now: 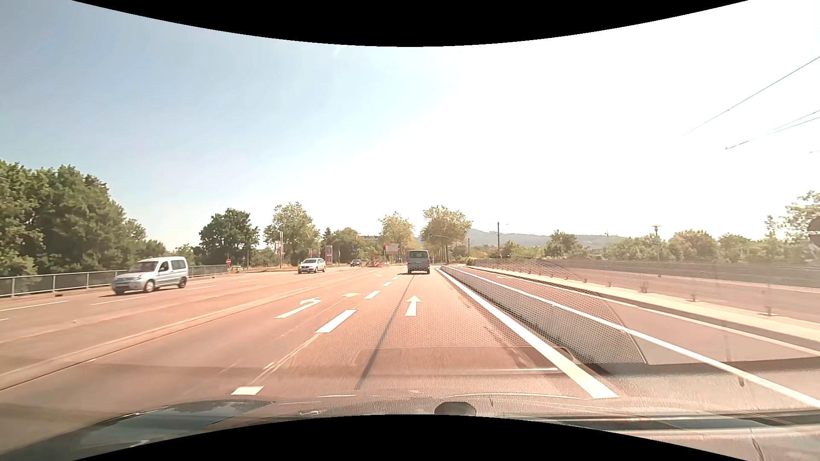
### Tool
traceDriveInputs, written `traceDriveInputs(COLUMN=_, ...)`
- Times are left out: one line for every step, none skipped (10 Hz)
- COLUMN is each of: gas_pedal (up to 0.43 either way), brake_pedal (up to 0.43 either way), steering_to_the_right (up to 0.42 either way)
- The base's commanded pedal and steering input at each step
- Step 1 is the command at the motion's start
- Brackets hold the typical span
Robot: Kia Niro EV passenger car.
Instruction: Follow the waypoints while adhering to traffic rules and regulations
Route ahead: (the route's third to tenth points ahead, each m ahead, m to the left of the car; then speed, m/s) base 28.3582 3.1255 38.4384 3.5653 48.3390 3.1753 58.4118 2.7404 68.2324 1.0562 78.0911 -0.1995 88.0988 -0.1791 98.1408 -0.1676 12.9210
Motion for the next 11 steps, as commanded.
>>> traceDriveInputs(gas_pedal=0.110, brake_pedal=0.000, steering_to_the_right=-0.002)
traceDriveInputs(gas_pedal=0.110, brake_pedal=0.000, steering_to_the_right=-0.001)
traceDriveInputs(gas_pedal=0.110, brake_pedal=0.000, steering_to_the_right=-0.001)
traceDriveInputs(gas_pedal=0.110, brake_pedal=0.000, steering_to_the_right=-0.002)
traceDriveInputs(gas_pedal=0.110, brake_pedal=0.000, steering_to_the_right=-0.001)
traceDriveInputs(gas_pedal=0.110, brake_pedal=0.000, steering_to_the_right=-0.002)
traceDriveInputs(gas_pedal=0.110, brake_pedal=0.000, steering_to_the_right=-0.001)
traceDriveInputs(gas_pedal=0.110, brake_pedal=0.000, steering_to_the_right=-0.001)
traceDriveInputs(gas_pedal=0.110, brake_pedal=0.000, steering_to_the_right=-0.002)
traceDriveInputs(gas_pedal=0.110, brake_pedal=0.000, steering_to_the_right=-0.002)
traceDriveInputs(gas_pedal=0.110, brake_pedal=0.000, steering_to_the_right=-0.002)
